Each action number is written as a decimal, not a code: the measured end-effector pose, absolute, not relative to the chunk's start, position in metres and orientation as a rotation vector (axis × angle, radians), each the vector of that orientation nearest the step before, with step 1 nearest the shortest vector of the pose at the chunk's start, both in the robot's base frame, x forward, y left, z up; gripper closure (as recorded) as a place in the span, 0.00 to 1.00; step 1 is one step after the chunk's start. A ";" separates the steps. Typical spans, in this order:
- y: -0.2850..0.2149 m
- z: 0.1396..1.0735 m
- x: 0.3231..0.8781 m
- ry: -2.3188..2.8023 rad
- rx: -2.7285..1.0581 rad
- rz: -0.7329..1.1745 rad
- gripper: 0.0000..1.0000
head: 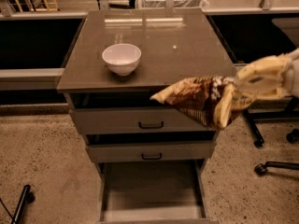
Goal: Pick brown chip bag from bottom drawer and place on counter
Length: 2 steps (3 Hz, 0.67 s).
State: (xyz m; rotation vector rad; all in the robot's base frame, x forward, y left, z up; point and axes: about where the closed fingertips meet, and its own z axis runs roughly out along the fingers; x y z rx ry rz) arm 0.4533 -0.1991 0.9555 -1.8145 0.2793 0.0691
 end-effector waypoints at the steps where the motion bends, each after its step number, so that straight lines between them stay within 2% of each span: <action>1: -0.199 0.998 0.465 0.268 -1.828 0.001 1.00; 2: -0.198 1.016 0.484 0.317 -1.798 -0.086 1.00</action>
Offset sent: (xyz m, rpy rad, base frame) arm 0.0734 -0.0019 0.0904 0.0573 -0.1453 -0.3008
